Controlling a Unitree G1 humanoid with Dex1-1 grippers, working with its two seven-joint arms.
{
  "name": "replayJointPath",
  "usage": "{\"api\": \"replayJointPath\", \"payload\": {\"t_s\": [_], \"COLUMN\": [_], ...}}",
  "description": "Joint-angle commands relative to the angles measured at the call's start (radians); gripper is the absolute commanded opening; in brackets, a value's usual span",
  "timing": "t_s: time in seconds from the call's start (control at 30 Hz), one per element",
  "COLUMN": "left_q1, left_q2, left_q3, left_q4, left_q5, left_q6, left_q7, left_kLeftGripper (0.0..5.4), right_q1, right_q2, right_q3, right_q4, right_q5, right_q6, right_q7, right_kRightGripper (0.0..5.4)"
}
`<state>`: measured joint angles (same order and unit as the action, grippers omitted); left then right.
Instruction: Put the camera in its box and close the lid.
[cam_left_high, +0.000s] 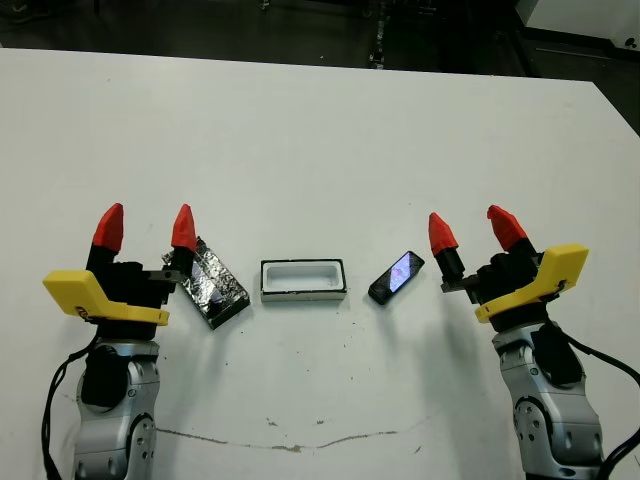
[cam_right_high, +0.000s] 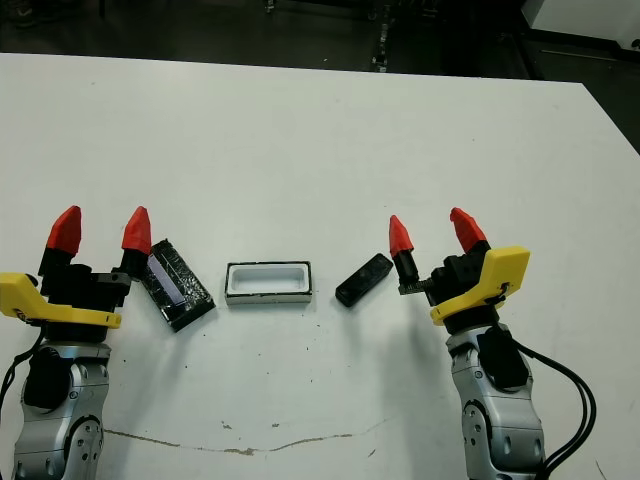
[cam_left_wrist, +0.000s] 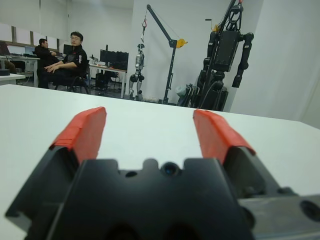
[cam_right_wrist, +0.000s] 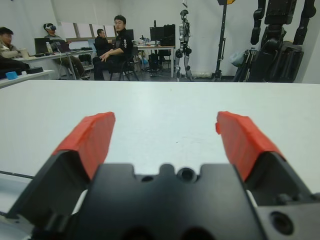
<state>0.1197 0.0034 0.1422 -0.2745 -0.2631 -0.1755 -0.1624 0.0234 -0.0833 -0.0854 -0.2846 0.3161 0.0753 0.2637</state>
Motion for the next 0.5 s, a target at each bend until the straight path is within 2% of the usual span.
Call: {"api": "replayJointPath", "payload": {"t_s": [0.03,0.33,0.5], "left_q1": [0.015,0.017,0.018], "left_q2": [0.004,0.001,0.002], "left_q3": [-0.001,-0.008,-0.011], "left_q4": [0.009,0.008,0.0], "left_q5": [0.001,-0.012,0.002], "left_q6": [0.013,0.017,0.022], "left_q7": [0.006,0.007,0.017], "left_kLeftGripper": [5.4,5.4,5.4], "right_q1": [0.005,0.004,-0.041], "right_q2": [-0.012,-0.03,-0.113], "right_q3": [-0.001,-0.008,-0.023], "right_q4": [0.009,0.013,0.027], "right_q5": [-0.004,0.012,0.004], "right_q6": [-0.006,0.004,0.001], "right_q7": [0.006,0.032,0.101], "right_kRightGripper": [5.4,5.4,5.4]}}
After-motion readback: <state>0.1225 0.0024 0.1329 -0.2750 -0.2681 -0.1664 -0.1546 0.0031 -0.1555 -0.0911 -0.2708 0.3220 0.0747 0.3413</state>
